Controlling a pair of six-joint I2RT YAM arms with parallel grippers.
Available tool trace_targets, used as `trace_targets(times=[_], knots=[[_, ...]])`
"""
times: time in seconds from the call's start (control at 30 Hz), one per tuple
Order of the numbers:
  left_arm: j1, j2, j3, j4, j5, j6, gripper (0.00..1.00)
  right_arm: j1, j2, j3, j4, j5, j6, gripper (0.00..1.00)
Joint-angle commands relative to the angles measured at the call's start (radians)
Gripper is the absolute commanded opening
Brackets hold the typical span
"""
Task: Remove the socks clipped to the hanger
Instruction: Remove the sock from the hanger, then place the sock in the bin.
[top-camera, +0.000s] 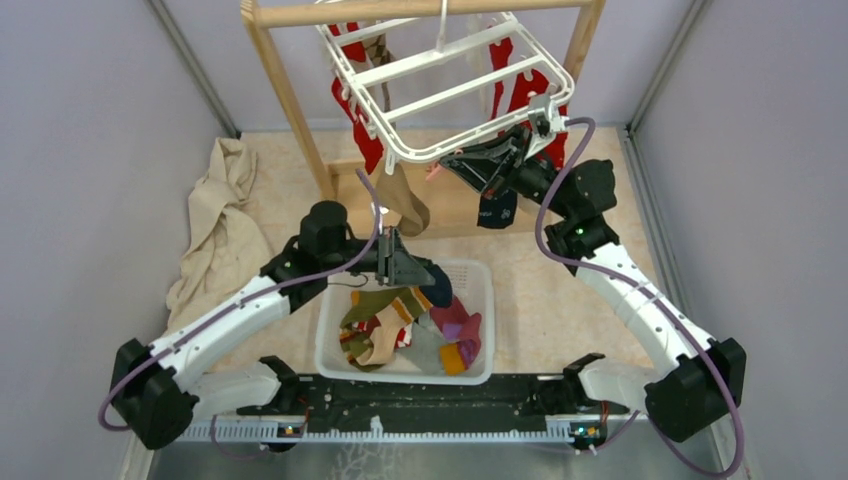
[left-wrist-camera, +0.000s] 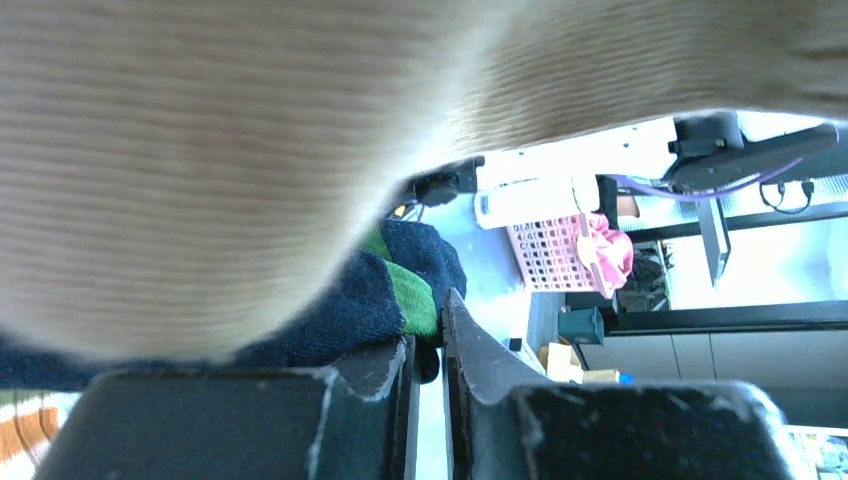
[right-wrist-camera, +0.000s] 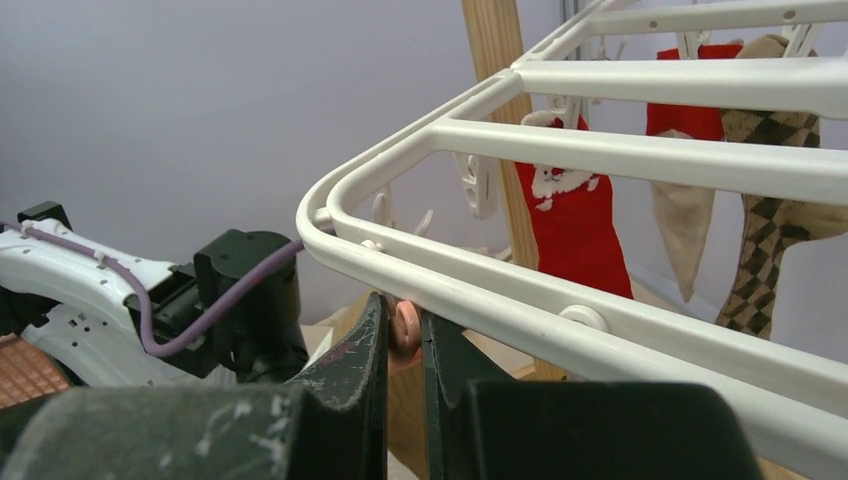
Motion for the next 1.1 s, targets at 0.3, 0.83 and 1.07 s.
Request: trace_targets(times=[0.3, 0.83, 1.07], knots=[[0.001, -0.214, -0.114, -0.11, -0.014, -0.045, 0.17, 0.008, -0.055, -0.032, -0.012, -0.035, -0.008, 0.4], [-0.011, -0.249, -0.12, -0.089, 0.05, -0.079, 0.18, 0.008, -0.222, -0.121, -0.135, -0.003, -0.02, 0.5], [-0.014, -0.3, -0.137, -0.065, 0.089, -0.126, 0.2, 0.009, -0.332, -0.147, -0.24, 0.026, -0.009, 0.56]])
